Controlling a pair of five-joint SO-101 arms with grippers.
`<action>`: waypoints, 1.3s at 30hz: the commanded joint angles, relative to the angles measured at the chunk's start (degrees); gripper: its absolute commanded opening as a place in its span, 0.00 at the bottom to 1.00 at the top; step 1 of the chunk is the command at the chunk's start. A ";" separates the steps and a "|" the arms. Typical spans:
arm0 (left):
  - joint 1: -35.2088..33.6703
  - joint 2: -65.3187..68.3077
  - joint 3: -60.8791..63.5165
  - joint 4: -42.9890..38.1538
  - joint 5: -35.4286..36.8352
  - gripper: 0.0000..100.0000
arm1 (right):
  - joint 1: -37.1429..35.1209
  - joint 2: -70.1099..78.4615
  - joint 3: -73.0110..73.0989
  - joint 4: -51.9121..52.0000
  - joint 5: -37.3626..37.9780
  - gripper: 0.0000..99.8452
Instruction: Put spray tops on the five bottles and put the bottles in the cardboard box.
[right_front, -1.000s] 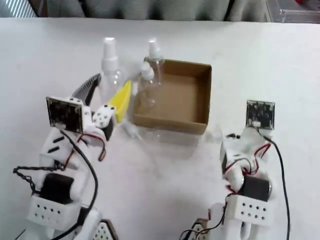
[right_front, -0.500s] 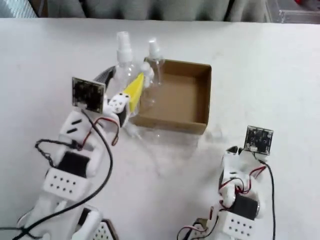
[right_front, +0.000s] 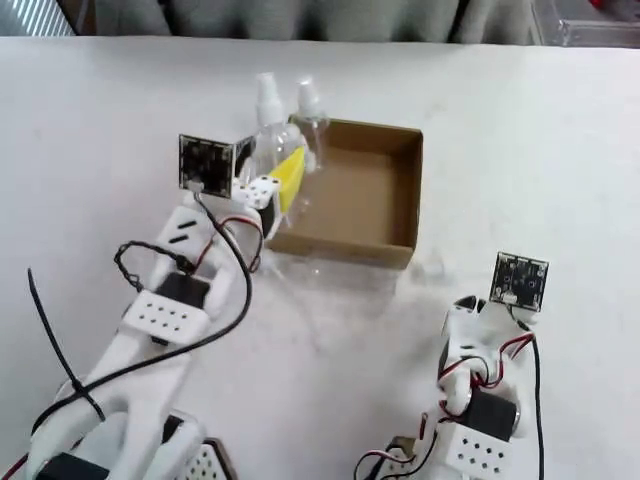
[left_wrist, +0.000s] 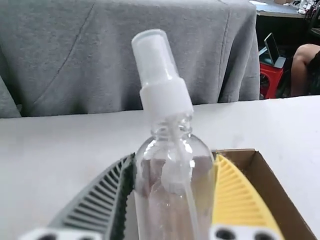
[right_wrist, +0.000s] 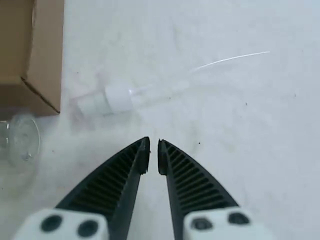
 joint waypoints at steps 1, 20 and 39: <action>1.01 0.04 1.41 -7.82 0.70 0.02 | 0.57 0.31 0.62 -0.04 0.70 0.01; 4.00 0.57 12.75 -27.43 0.44 0.02 | 0.66 0.31 0.62 0.22 0.70 0.01; 3.65 7.60 9.32 -30.24 0.35 0.02 | 0.66 0.31 0.62 0.22 0.70 0.01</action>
